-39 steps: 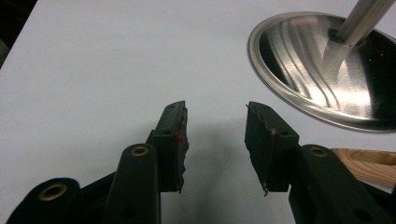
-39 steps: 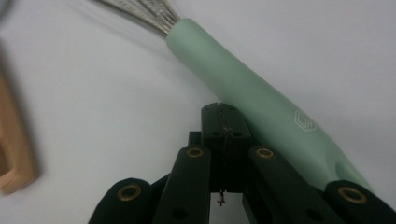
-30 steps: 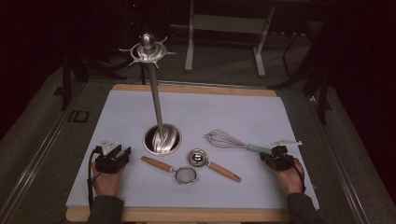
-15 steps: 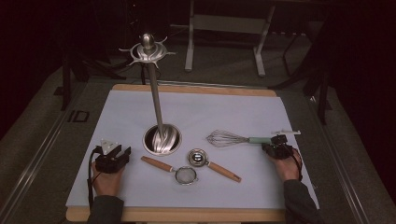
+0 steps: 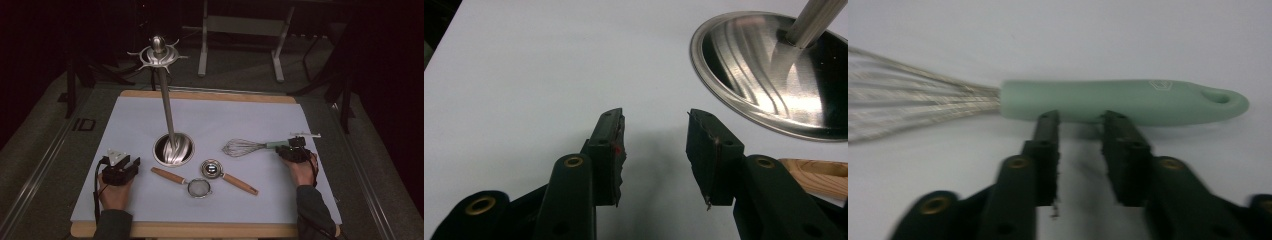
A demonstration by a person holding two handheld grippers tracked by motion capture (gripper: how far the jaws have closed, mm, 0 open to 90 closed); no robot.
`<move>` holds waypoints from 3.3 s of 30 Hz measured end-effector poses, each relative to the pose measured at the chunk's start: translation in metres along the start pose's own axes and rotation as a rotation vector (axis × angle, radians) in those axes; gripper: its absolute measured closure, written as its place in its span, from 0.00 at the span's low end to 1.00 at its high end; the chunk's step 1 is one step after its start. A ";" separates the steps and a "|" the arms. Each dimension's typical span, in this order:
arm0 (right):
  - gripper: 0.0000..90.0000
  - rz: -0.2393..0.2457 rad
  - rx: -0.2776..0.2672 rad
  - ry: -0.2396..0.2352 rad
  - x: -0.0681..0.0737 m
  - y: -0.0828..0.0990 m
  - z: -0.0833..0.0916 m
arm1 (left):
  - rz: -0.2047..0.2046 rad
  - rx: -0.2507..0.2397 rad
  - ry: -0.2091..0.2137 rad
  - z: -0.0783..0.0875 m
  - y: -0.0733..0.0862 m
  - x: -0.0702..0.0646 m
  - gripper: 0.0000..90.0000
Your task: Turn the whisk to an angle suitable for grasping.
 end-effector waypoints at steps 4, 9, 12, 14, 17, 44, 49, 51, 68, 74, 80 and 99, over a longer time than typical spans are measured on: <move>0.47 -0.076 -0.039 -0.001 0.002 -0.005 0.002 | 0.000 0.000 -0.001 0.000 0.000 0.000 0.66; 0.25 -0.177 -0.065 0.013 0.002 -0.015 0.000 | 0.001 0.000 0.001 0.000 0.000 0.000 0.66; 0.20 -0.206 -0.060 0.024 0.004 -0.018 -0.003 | 0.002 -0.002 0.002 0.000 0.000 0.000 0.65; 0.18 -0.212 -0.044 0.030 0.005 -0.019 -0.008 | 0.004 -0.005 0.002 0.000 0.000 0.000 0.65; 0.16 -0.235 -0.027 0.054 0.005 -0.021 -0.014 | 0.006 -0.005 0.003 0.000 0.000 0.000 0.65; 0.49 -0.202 0.145 0.125 0.025 -0.036 -0.050 | 0.009 -0.018 0.009 0.002 -0.001 0.001 0.65; 0.61 -0.150 0.168 0.052 0.033 -0.036 -0.050 | 0.008 -0.018 0.007 0.002 -0.001 0.000 0.65; 0.65 -0.119 0.183 0.009 0.038 -0.034 -0.050 | 0.008 -0.019 0.007 0.002 -0.001 0.000 0.65; 0.75 0.233 0.332 -0.275 0.098 -0.003 -0.027 | 0.002 -0.018 0.002 0.002 -0.001 0.000 0.65; 0.72 0.222 0.386 -0.346 0.109 -0.002 -0.027 | 0.002 -0.020 -0.001 0.002 -0.001 0.000 0.65; 0.69 0.280 0.461 -0.368 0.127 0.003 -0.030 | 0.002 -0.019 0.001 0.002 -0.001 0.000 0.65; 0.77 0.472 0.524 -0.248 0.148 0.000 -0.031 | 0.004 -0.018 0.002 0.002 -0.001 0.000 0.64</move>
Point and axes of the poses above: each handheld gripper's, and its own axes: z roughly backward along the jaws, y roughly out of its underside, x roughly to its left, the point moved 10 cm from there along -z, roughly forward along the jaws
